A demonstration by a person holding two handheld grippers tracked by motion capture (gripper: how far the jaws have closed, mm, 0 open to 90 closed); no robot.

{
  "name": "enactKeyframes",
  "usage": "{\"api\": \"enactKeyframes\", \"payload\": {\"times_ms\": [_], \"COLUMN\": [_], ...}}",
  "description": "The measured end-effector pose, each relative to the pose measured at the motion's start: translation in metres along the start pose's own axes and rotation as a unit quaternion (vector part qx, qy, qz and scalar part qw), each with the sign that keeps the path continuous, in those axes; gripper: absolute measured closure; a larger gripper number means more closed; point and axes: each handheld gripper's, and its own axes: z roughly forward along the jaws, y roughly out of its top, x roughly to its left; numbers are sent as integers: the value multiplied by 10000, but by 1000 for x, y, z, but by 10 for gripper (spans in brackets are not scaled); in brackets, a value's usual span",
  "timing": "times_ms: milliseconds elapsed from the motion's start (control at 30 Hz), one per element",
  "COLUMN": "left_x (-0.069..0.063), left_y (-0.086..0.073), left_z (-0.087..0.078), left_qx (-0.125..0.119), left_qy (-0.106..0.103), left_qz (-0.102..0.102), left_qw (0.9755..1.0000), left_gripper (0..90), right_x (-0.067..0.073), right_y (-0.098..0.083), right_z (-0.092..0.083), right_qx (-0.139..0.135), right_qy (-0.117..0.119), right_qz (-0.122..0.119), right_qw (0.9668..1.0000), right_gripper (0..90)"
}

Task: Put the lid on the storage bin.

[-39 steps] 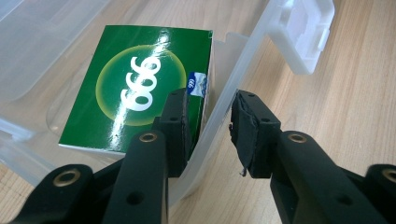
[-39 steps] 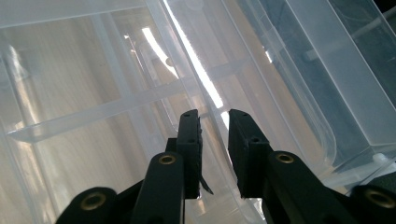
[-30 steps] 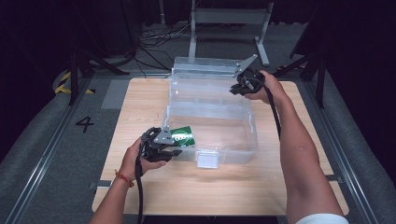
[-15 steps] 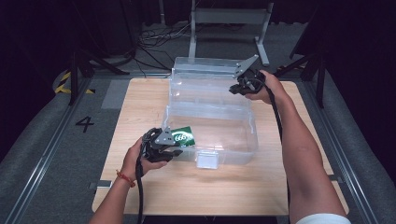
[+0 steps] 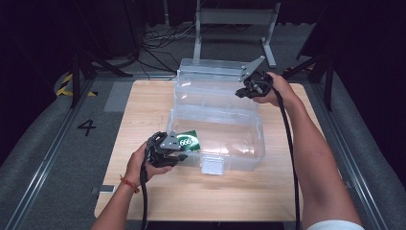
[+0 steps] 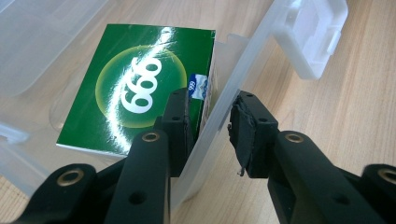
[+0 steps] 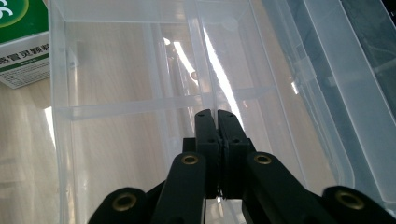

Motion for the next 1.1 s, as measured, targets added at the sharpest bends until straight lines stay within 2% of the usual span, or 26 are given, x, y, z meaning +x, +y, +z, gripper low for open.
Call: {"api": "enactKeyframes", "payload": {"times_ms": [67,167,400,633,1100], "left_x": [-1,-3,-5,-6,-8], "left_y": [1,1,2,3,3], "left_z": [0,0,0,0,1], "left_qx": [23,31,39,81,48], "left_qy": [36,28,45,68,90], "left_qz": [46,-26,-46,-83,-155], "left_qw": [10000,10000,10000,9999,9998], "left_gripper": [686,687,686,684,672], "right_x": [2,4,8,19,41], "right_y": [0,1,3,6,4], "right_z": [-2,-3,-9,-20,-37], "right_qx": [-14,-26,-63,-141,-339], "right_qy": [-15,4,68,87,102], "right_qz": [10,-24,-148,-289,-373], "right_qw": [10000,10000,9998,9994,9987], "right_gripper": [893,895,900,900,900]}}
